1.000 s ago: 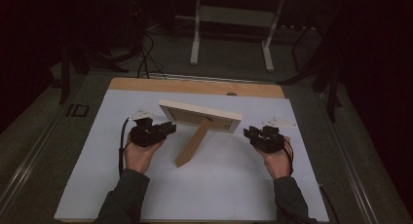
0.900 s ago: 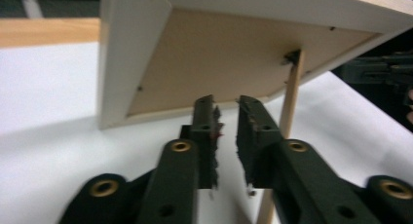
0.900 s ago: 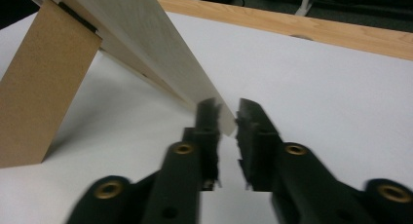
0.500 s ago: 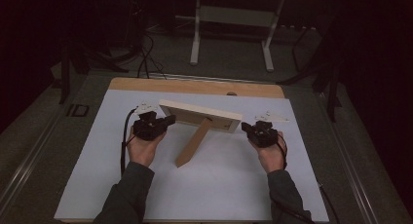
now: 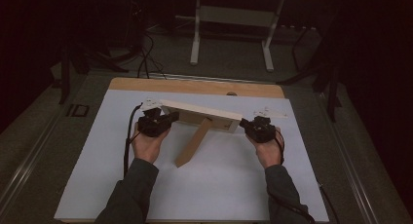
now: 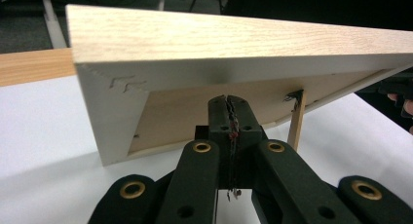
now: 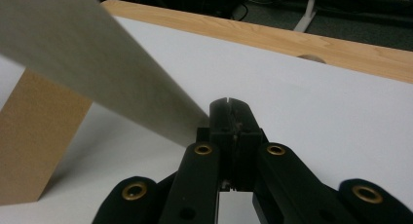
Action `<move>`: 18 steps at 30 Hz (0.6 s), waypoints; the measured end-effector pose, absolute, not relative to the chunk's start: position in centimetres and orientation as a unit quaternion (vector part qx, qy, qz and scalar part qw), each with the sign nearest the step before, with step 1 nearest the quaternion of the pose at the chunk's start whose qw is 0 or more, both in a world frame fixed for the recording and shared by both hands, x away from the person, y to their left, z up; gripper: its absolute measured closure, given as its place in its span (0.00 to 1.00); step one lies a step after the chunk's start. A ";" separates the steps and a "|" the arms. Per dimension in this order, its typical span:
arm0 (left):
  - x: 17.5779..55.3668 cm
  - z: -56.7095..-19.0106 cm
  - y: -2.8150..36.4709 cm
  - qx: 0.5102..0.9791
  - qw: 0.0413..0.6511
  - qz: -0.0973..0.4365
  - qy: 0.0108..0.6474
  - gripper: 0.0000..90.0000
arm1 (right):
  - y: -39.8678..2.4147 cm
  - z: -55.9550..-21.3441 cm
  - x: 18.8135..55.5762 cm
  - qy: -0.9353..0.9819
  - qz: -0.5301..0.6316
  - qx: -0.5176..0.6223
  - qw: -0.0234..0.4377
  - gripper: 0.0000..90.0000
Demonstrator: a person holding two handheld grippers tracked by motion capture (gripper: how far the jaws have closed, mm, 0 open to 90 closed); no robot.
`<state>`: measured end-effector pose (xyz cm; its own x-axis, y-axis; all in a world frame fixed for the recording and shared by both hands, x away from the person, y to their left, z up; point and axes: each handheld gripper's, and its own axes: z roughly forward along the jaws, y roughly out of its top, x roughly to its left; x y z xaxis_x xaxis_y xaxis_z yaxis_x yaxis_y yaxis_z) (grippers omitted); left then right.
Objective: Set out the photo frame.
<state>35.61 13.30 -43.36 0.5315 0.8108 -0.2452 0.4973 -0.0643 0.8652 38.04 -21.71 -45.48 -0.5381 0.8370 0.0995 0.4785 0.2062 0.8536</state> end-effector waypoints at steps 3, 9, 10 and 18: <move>35.8 -43.4 13.1 0.713 0.506 0.155 0.460 1.00 | -21.7 -45.3 38.2 0.751 0.455 0.436 0.196 1.00; 35.9 -43.2 12.8 0.716 0.503 0.157 0.458 1.00 | -21.7 -45.2 38.5 0.746 0.464 0.438 0.189 1.00; 36.0 -43.1 12.8 0.715 0.503 0.157 0.458 1.00 | -21.7 -45.2 38.5 0.746 0.464 0.439 0.187 1.00; 36.2 -43.1 12.5 0.719 0.497 0.163 0.458 1.00 | -21.7 -45.1 38.8 0.751 0.462 0.434 0.188 1.00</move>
